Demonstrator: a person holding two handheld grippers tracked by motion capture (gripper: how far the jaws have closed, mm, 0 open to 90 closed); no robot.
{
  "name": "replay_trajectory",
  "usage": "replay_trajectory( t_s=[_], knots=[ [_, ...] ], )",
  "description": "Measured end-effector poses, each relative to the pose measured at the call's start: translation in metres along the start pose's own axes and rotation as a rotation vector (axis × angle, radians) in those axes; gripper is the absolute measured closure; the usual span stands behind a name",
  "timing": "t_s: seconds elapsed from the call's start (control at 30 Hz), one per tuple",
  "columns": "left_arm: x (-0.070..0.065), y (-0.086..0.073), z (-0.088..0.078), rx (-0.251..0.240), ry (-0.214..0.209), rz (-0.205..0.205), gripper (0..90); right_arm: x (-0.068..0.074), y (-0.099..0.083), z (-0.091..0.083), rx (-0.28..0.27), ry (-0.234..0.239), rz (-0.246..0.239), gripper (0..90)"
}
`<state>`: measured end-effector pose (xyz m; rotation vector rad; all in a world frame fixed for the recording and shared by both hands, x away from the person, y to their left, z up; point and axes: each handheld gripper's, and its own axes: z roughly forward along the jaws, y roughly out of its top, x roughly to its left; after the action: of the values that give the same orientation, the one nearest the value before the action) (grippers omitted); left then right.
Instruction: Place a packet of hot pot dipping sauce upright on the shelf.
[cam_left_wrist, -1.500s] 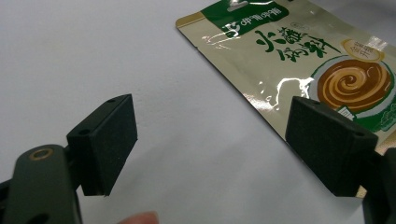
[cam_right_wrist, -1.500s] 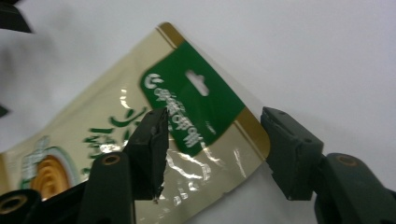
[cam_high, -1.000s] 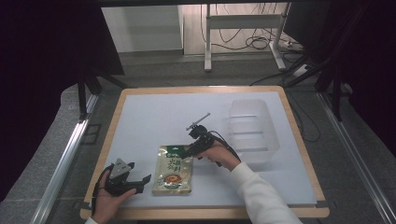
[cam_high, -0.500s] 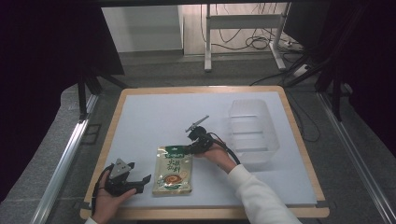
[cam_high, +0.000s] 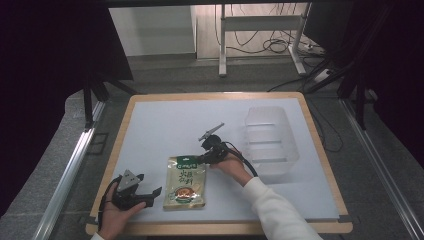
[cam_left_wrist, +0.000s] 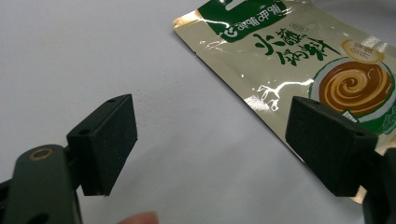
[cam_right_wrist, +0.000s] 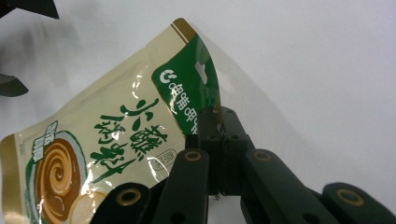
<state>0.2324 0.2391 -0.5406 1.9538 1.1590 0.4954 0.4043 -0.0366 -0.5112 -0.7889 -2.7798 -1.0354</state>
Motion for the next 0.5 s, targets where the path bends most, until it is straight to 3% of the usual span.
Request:
replay_trajectory(
  t_s=[0.27,0.5],
  knots=[
    [0.0,0.0,0.0,0.0,0.0,0.005,16.8,0.01,0.008,-0.012,-0.045,-0.001,-0.03,89.6],
    [0.0,0.0,0.0,-0.003,0.001,0.001,16.9,0.027,0.017,-0.032,-0.083,-0.004,-0.086,89.7]
  ],
)
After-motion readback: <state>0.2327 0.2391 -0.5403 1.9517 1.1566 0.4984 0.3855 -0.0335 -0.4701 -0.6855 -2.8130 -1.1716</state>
